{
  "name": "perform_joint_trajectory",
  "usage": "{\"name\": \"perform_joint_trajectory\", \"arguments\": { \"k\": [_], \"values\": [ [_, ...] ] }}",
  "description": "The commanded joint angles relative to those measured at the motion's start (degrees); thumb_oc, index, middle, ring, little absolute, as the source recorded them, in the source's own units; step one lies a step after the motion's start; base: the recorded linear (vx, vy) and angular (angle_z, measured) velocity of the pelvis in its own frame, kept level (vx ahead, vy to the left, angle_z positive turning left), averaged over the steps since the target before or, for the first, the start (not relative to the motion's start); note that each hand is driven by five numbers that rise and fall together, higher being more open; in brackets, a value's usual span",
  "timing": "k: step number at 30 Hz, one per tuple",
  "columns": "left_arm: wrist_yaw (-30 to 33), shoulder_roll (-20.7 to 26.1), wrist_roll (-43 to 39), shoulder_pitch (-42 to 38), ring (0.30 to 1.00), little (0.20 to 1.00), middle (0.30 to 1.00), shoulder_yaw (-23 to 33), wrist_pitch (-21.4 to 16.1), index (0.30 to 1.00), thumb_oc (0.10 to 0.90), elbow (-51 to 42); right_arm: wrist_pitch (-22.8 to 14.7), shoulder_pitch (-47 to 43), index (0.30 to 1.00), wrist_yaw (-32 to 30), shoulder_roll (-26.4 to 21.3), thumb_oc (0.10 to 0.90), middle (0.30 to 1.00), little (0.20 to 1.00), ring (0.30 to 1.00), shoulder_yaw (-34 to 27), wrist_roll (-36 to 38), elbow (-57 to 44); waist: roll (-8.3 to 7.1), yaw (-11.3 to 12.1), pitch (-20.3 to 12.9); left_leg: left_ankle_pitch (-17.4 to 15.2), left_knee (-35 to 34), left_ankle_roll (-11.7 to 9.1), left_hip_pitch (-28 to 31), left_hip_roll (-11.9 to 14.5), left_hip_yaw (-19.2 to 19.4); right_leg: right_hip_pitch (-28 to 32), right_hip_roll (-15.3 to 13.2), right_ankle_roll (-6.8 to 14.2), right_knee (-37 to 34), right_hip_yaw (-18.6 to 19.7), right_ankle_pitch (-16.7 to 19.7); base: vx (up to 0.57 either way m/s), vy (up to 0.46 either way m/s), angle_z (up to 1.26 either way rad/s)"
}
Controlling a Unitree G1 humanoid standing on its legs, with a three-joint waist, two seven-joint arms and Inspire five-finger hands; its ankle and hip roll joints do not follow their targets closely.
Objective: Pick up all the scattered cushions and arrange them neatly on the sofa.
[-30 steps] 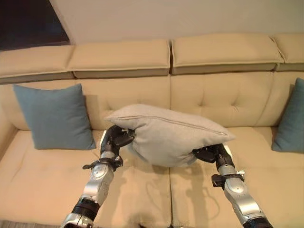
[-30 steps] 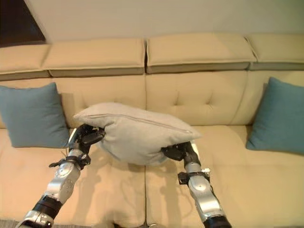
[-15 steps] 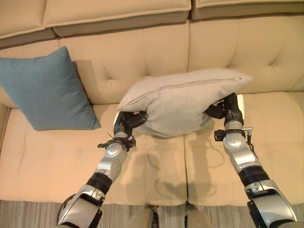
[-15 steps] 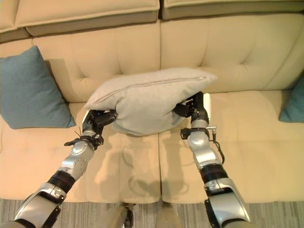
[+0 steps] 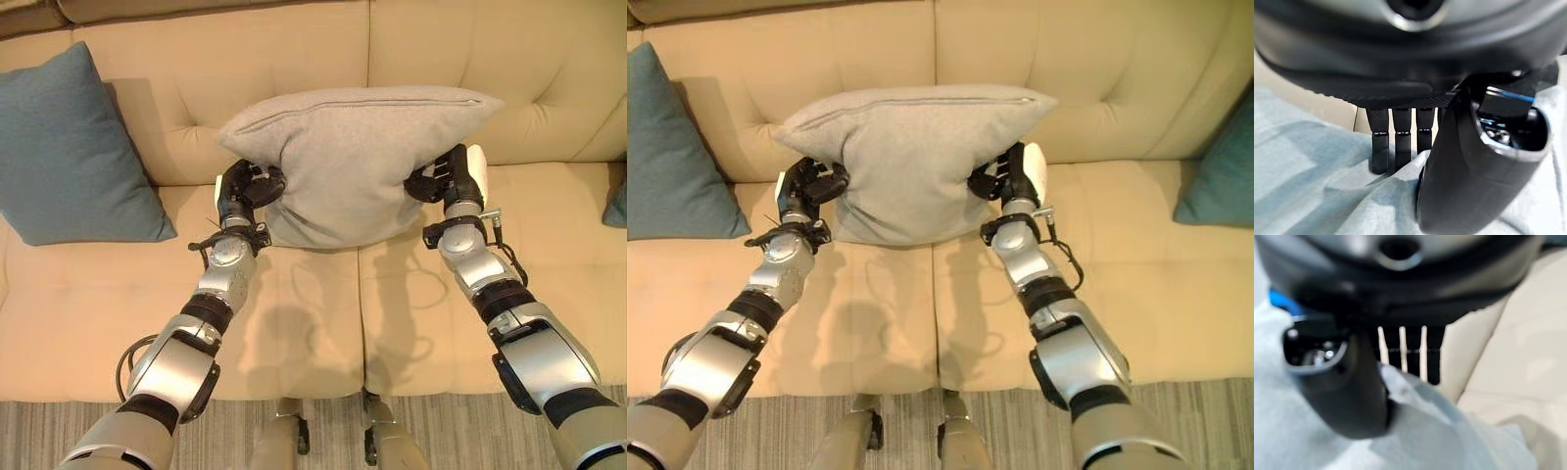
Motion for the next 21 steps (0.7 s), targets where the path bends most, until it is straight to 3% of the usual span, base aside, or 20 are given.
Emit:
{"name": "perform_joint_trajectory", "arguments": {
  "k": [1,7,10,15,19,20,21],
  "values": [
    [-4.19,0.40,1.03,-5.86,0.900,0.900,0.900,-2.74,0.46,0.900,0.800,4.94,-2.80,-11.37,0.900,1.51,-0.38,0.800,0.900,0.900,0.900,3.61,-0.22,1.82,1.13,1.39,-4.61,-5.70,0.05,-6.00,4.52,-0.30,1.49,-2.94,-0.01,2.01,0.28,-0.09,0.93,0.00,0.009,-0.04],
    [-5.40,7.62,2.69,-2.96,0.900,0.900,0.900,0.65,1.93,0.900,0.800,7.12,-2.06,-9.62,0.900,3.15,-4.84,0.800,0.900,0.900,0.900,2.75,0.93,4.10,2.01,2.02,-4.72,-5.78,0.05,-5.93,5.75,-0.22,1.63,-1.66,0.05,1.92,0.28,-0.35,0.15,0.00,0.004,-0.04],
    [-1.16,11.54,3.72,0.31,0.900,0.900,0.900,8.12,1.23,0.900,0.800,10.57,-2.29,-6.24,0.900,2.85,-9.27,0.800,0.900,0.900,0.900,1.51,-0.83,4.32,2.17,2.61,-4.80,-5.77,0.05,-5.94,6.34,0.07,1.49,-0.98,0.12,1.67,0.28,-0.93,-0.44,0.00,0.000,0.00],
    [0.33,14.08,4.81,5.66,0.900,0.900,0.900,13.20,0.56,0.900,0.800,12.02,-3.70,-2.14,0.900,1.96,-10.61,0.800,0.900,0.900,0.900,-1.75,0.55,2.42,2.06,2.91,-5.30,-5.59,0.05,-5.91,6.05,0.17,1.41,-1.34,0.10,1.60,0.28,-1.17,-0.41,0.00,-0.007,0.00],
    [0.33,14.08,4.81,5.66,0.900,0.900,0.900,13.20,0.56,0.900,0.800,12.02,-3.70,-2.14,0.900,1.96,-10.61,0.800,0.900,0.900,0.900,-1.75,0.55,2.42,2.06,2.91,-5.35,-5.58,0.05,-5.91,6.01,0.16,1.40,-1.38,0.10,1.60,0.28,-1.17,-0.41,0.02,-0.006,0.01],
    [-0.24,12.50,5.26,22.91,0.900,0.900,0.900,23.71,0.43,0.900,0.800,10.86,-5.00,10.45,0.900,-3.50,-14.11,0.800,0.900,0.900,0.900,-15.20,0.45,-1.66,2.11,3.20,-5.95,-6.33,0.05,-5.50,7.06,0.45,1.59,-0.17,0.11,1.34,0.28,-1.36,-1.36,0.07,-0.025,0.03],
    [-0.06,12.41,5.38,23.56,0.900,0.900,0.900,23.56,0.52,0.900,0.800,10.36,-4.71,11.49,0.900,-3.60,-13.99,0.800,0.900,0.900,0.900,-15.62,0.23,-2.42,2.00,3.30,-6.60,-6.09,0.05,-5.49,6.72,0.41,1.55,-0.50,0.07,1.33,0.28,-1.40,-1.18,0.10,-0.022,0.09]
  ]
}}
